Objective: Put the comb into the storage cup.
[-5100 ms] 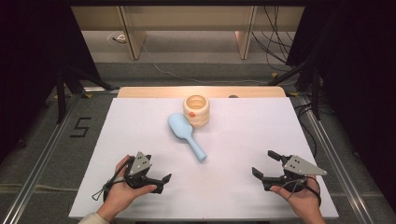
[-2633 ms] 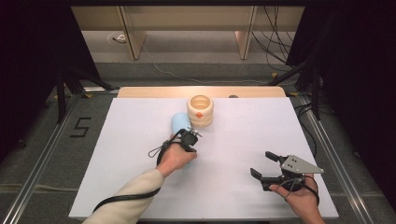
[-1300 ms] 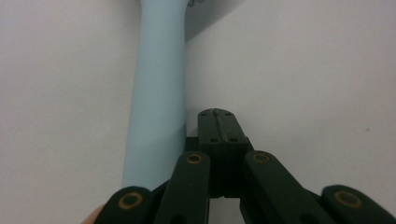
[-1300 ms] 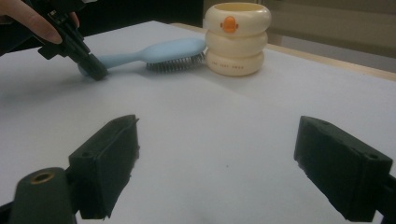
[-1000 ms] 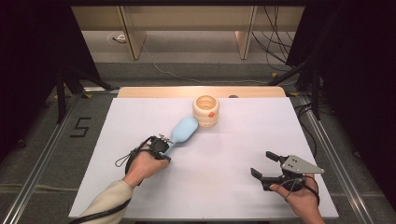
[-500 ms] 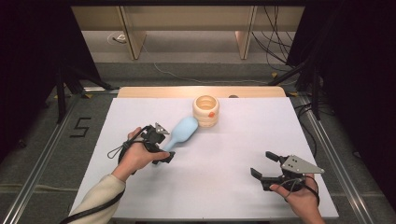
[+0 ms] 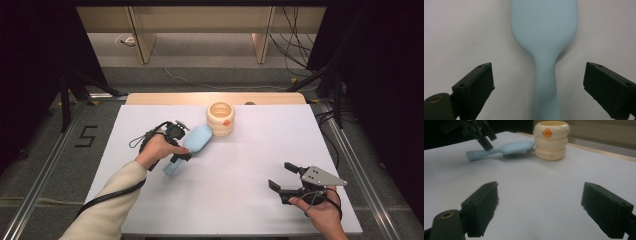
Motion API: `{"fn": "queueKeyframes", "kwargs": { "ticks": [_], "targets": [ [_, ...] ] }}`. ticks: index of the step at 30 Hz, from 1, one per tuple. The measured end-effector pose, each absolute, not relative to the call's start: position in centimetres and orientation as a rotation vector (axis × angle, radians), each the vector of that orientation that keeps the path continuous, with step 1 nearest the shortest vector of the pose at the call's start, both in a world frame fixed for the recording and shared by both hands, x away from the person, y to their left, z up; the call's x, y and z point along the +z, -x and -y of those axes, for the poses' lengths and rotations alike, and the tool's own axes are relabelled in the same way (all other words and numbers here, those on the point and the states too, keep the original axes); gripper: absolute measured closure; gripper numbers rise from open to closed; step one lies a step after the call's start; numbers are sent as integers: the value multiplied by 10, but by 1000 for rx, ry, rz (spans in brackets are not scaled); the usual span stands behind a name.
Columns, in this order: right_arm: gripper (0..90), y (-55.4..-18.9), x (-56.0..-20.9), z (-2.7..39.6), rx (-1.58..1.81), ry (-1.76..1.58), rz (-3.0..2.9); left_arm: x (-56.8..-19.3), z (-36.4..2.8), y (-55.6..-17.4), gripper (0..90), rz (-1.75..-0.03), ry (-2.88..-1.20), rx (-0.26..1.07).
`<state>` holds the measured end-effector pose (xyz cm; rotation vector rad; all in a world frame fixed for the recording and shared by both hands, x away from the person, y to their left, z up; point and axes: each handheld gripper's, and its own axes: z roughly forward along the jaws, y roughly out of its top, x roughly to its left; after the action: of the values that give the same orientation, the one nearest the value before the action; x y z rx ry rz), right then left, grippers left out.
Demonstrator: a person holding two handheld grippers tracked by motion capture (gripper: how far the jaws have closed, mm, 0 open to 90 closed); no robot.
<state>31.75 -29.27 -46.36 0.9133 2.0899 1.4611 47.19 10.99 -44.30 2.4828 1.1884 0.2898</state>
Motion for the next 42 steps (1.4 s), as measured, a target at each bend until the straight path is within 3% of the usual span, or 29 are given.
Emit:
{"fn": "queueKeyframes", "kwargs": {
  "ticks": [17,21,25,35,42],
  "targets": [
    [151,-317,-464,293,1463,-913,-2089,-465,-97,-484,190,-1226,-2586,178],
    [151,-317,-463,293,1461,-910,-2088,-468,-97,-485,311,-1213,-2591,164],
    [151,-317,-463,293,1463,-910,-2088,-468,-97,-487,350,-1243,-2580,146],
    [151,-317,-463,293,1464,-908,-2090,-465,-97,-486,666,-1299,-2532,156],
    [151,-317,-464,292,1464,-910,-2092,-467,-102,-476,689,-1354,-2425,187]
  ]
}}
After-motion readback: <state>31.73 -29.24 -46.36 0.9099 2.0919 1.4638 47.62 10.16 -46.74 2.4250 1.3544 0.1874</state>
